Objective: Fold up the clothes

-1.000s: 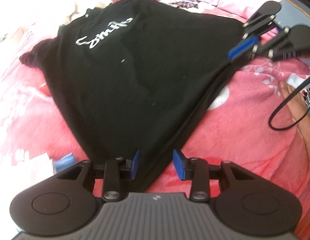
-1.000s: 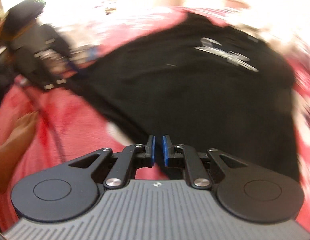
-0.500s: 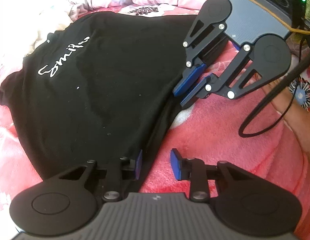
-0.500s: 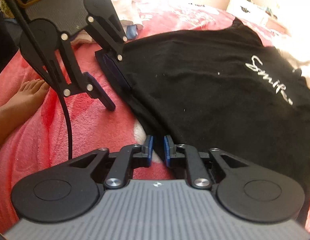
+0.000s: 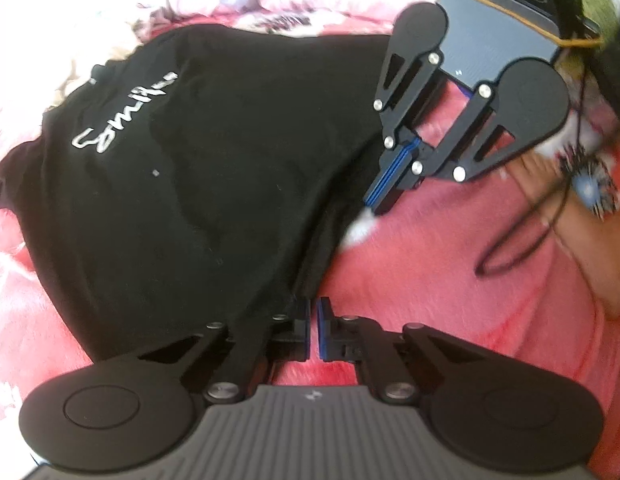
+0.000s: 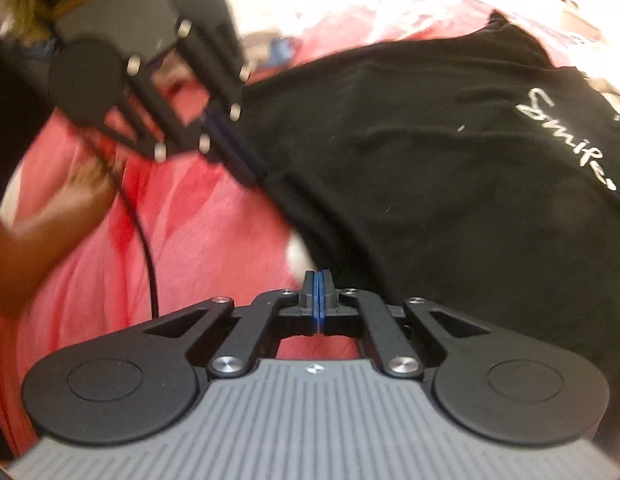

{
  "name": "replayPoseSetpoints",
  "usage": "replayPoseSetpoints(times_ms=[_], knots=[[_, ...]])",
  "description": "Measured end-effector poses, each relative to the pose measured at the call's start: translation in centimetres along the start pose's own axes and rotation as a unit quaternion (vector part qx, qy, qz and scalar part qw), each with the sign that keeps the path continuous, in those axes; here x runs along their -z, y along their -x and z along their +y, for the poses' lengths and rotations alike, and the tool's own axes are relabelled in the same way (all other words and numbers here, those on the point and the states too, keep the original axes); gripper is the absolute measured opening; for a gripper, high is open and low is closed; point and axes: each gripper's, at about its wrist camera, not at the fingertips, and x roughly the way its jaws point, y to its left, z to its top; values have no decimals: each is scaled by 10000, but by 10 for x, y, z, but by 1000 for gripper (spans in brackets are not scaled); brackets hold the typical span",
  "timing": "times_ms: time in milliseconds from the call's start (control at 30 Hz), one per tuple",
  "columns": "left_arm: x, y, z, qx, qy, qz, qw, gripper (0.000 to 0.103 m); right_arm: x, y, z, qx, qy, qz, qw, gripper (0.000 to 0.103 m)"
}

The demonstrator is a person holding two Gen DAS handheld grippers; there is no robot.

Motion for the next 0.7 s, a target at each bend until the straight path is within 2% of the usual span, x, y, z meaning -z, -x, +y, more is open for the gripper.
replayPoseSetpoints(times_ms=[133, 200, 267, 300, 433, 567, 700], knots=[[7, 1, -4, 45, -76, 127, 9999, 6, 2, 3, 1, 17, -100, -65, 9999, 0], [5, 8, -4, 3, -10, 1, 10000, 11, -1, 13, 1, 229, -79, -329, 9992, 0], [-1, 10, -4, -29, 37, -153, 9999, 22, -5, 16, 0, 455, 24, -458, 9979, 2], [-4, 10, -4, -31, 49, -215, 9998, 24, -7, 16, 1, 515, 107, -473, 9975, 2], [-18, 2, -7, 39, 56, -398, 9992, 24, -11, 8, 2, 479, 291, -363, 9978, 2], [-28, -13, -9, 155, 84, -380, 9991, 20, -11, 5, 5, 397, 355, -322, 9981, 3], [-34, -21, -4, 213, 325, -383, 9985, 19, -9, 2, 3, 417, 326, -267, 9982, 10]])
